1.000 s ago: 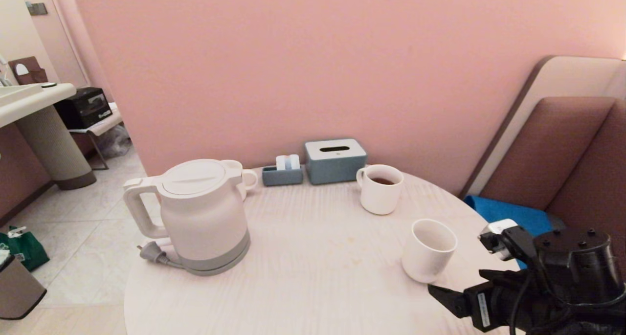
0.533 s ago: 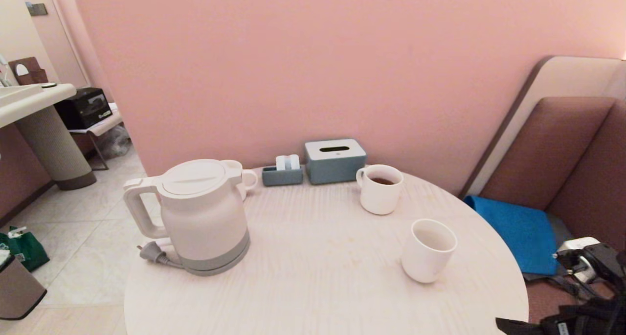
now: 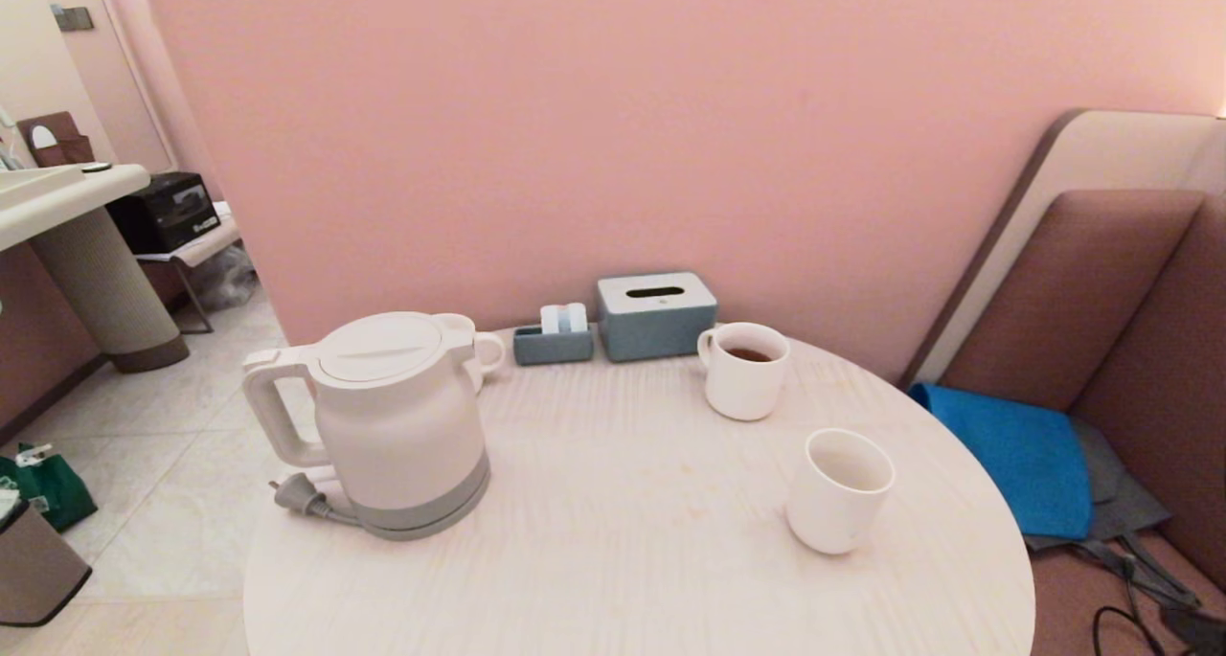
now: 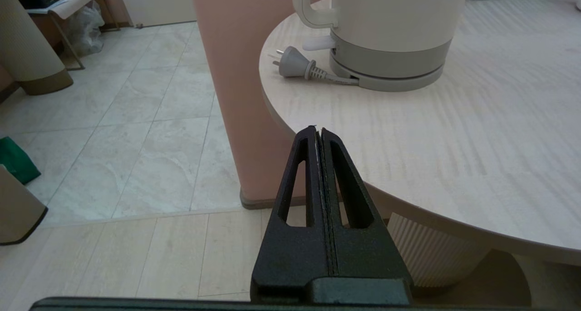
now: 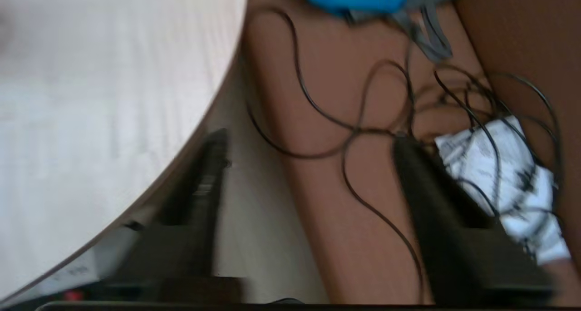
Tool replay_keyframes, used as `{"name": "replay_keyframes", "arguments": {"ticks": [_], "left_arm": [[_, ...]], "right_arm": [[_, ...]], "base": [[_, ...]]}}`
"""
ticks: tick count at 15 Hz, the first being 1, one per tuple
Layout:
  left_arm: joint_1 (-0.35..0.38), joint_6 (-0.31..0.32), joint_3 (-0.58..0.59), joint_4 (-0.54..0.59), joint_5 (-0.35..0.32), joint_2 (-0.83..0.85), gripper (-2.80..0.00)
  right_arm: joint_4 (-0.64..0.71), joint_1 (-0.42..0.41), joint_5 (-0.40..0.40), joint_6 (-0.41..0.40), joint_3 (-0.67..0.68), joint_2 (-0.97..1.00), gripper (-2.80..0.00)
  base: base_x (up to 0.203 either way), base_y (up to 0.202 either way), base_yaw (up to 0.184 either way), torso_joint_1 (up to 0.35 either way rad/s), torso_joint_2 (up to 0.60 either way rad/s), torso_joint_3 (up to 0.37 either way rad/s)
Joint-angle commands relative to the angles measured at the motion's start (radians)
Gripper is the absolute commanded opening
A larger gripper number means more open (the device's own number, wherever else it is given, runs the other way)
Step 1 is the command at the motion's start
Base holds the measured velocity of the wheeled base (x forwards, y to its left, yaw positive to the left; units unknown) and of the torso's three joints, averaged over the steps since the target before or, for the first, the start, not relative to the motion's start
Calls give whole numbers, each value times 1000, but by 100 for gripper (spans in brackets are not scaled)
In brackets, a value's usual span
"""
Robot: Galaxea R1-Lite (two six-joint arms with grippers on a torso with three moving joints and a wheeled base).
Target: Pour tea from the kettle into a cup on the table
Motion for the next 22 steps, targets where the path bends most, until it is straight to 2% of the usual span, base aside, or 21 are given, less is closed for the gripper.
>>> {"name": "replay_keyframes", "arguments": {"ticks": [1,4,6,8,10,13,14,15,16,19,21,22], "left_arm": [[0,0,0,0,0,1,-280],[0,0,0,0,0,1,-280],[0,0,0,0,0,1,-280],[0,0,0,0,0,1,-280],[0,0,0,0,0,1,-280],[0,0,0,0,0,1,-280],[0,0,0,0,0,1,-280],[0,0,0,0,0,1,-280],[0,0,0,0,0,1,-280],[0,0,0,0,0,1,-280],[0,0,0,0,0,1,-280],[0,0,0,0,0,1,-280]], "right_arm": [[42,-2,11,-23,-25,-192,-280],[112,-2,32,-114,-64,-397,-280],[123,-2,53,-143,-93,-524,-280],[129,-3,35,-123,-111,-593,-280],[130,-4,-32,-41,-172,-588,-280],[124,-2,-34,-61,-235,-577,-280],[126,-42,-31,-74,-247,-565,-280],[123,-118,-13,-117,-256,-564,-280],[124,-167,30,-155,-261,-585,-280],[186,-191,212,-189,-253,-770,-280],[220,-193,503,-207,-181,-841,-280],[213,-194,553,-237,-93,-848,-280]], "base": [[0,0,0,0,0,0],[0,0,0,0,0,0],[0,0,0,0,0,0],[0,0,0,0,0,0],[0,0,0,0,0,0],[0,0,0,0,0,0],[0,0,0,0,0,0],[0,0,0,0,0,0],[0,0,0,0,0,0],[0,0,0,0,0,0],[0,0,0,0,0,0],[0,0,0,0,0,0]]}}
